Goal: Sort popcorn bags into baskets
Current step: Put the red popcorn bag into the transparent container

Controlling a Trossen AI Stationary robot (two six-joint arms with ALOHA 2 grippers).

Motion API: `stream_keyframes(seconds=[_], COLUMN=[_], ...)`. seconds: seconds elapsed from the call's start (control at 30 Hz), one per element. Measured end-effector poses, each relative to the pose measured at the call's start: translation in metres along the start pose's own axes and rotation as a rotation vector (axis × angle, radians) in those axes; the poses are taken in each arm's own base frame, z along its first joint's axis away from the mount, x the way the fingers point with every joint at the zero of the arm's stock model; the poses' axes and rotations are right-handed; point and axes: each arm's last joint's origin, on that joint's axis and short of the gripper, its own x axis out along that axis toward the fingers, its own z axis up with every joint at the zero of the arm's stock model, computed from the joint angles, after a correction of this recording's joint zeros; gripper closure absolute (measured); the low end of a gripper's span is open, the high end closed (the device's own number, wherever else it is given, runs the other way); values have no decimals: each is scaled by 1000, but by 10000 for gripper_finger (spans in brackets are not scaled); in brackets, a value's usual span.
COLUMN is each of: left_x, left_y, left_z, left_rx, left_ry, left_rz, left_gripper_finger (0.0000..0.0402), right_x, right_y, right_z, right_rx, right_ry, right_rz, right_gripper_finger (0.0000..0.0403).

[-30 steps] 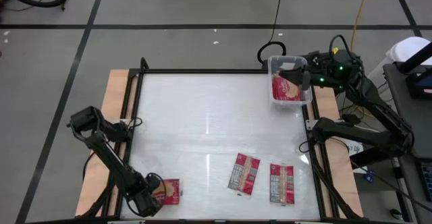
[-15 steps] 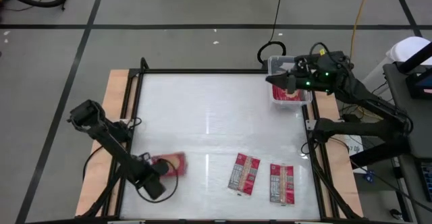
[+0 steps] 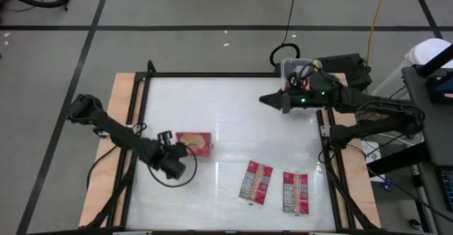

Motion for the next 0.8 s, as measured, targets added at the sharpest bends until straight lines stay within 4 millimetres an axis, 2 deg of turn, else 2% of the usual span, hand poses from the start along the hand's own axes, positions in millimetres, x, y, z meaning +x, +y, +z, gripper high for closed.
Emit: stream_keyframes(seconds=[0.27, 0.37, 0.57, 0.8], left_x=[-19, -28, -48, -62], left_y=[27, 33, 41, 47], left_z=[17, 27, 49, 70], left_rx=[188, 276, 381, 470], left_ry=[-205, -243, -355, -446], left_rz=[106, 169, 310, 403], left_gripper_finger=[400, 401, 401, 401], right_x=[20, 27, 52, 86], right_y=[10, 26, 45, 43], right_z=[-20, -16, -2, 9], right_rx=[117, 110, 55, 32], right_ry=[36, 53, 209, 431], right_rz=[-42, -45, -198, -259], right_gripper_finger=[289, 289, 289, 280])
